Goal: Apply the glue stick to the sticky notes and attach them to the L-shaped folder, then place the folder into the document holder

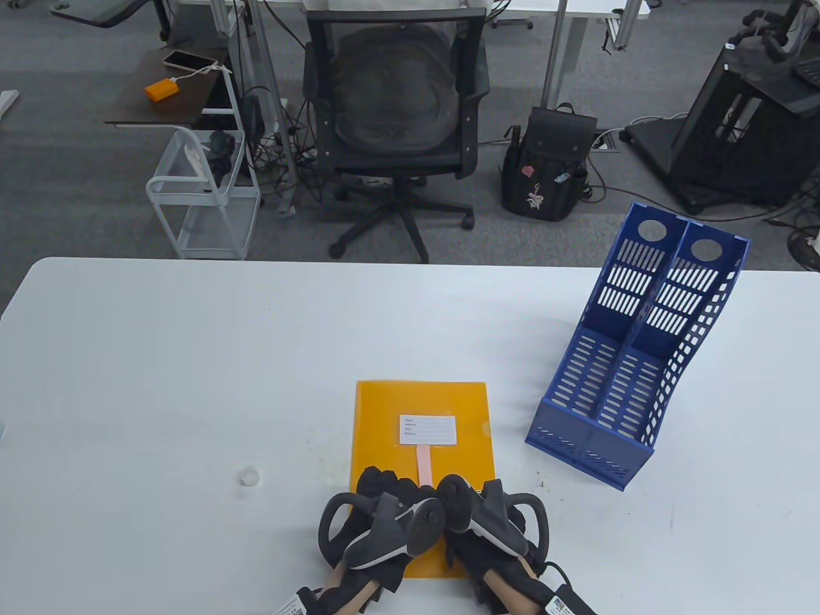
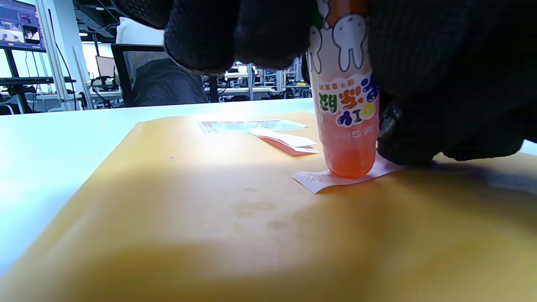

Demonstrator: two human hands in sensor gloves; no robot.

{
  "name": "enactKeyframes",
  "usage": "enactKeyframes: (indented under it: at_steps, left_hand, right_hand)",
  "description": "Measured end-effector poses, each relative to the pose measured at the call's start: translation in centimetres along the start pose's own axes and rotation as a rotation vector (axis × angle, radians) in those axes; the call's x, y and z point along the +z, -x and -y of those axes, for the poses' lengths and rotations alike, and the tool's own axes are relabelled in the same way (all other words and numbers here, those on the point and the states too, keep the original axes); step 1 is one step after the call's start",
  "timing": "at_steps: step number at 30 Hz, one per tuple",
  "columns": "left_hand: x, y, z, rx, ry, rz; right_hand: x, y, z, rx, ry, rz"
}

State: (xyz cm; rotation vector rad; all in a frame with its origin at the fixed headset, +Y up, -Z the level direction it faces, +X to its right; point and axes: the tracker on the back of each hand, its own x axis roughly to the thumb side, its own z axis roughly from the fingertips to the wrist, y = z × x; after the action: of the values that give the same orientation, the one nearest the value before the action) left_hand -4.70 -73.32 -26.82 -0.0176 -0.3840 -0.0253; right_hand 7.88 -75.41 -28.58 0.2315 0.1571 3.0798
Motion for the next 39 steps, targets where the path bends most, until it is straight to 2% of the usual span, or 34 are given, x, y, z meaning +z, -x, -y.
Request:
enactKeyframes:
  at_steps: [4, 11, 16, 19, 28, 39]
  left_hand:
    - [-0.1, 0.2, -0.1, 0.006, 0.02, -0.016]
    - [0.1, 1.2, -0.3, 0.012, 0.064, -0.043]
    - [0.8, 1.3, -0.8, 0.03, -0.028, -0.034]
    - [0.7, 0.9, -0.7, 0.065, -0.04, -0.019]
    - [-0.1, 0.5, 0.3, 0.054, 0.014, -0.02]
    - [0.1, 1.0, 0.0, -0.004, 0.044, -0.054]
  right_hand:
    - [0.1, -0.5, 0.1, 0.05, 0.019, 0.006]
    - [-0.1, -0.3, 0.0, 0.037, 0.011, -0.002]
    - [-0.1, -0.2, 0.0, 0.034, 0.003, -0.005]
    - [-0.1, -0.1, -0.1, 0.027, -0.001, -0.008]
    - [-0.2, 0.0, -0.1, 0.019, -0.012, -0.01]
    - [-0.3, -0.1, -0.1, 0.038, -0.004, -0.009]
